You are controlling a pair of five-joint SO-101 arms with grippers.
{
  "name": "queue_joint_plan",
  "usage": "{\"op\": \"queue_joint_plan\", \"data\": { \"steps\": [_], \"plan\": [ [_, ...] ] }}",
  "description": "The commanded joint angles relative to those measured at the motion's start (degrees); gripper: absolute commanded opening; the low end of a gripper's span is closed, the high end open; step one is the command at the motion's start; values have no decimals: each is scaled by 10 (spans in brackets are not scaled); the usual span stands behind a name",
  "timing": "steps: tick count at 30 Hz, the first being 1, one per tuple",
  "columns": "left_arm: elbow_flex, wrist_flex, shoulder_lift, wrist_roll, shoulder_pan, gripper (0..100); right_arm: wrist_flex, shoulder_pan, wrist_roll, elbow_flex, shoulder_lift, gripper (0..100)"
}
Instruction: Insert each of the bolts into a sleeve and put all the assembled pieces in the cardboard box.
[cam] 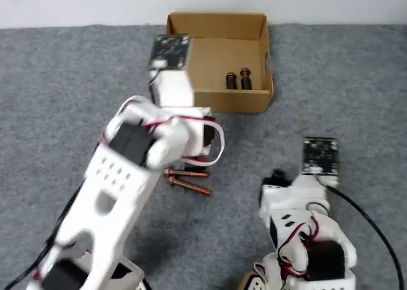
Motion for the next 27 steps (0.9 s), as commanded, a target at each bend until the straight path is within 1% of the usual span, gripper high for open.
{"op": "queue_joint_plan", "data": {
  "steps": [1, 7, 12, 14, 16, 19, 22, 27],
  "plan": [
    [68, -76, -120, -7, 2, 4, -50, -68, 5, -29, -4, 8],
    [201, -171, -263, -7, 2, 4, -93, -155, 6, -29, -4, 8],
    [305, -271, -402, -9, 2, 4, -126, -222, 6, -28, -3, 8],
    [355, -302, -453, -27, 2, 4, -139, -248, 8, -28, -2, 8],
    [401, -324, -505, -40, 2, 5, -152, -275, 33, -28, -2, 8],
    [466, -360, -583, -40, 3, 5, -185, -307, 83, -28, 0, 8],
    [510, -370, -644, -40, 5, 5, -216, -320, 113, -28, 3, 8],
    [537, -351, -692, -36, 6, 5, -222, -326, 135, -27, 4, 8]
  ]
}}
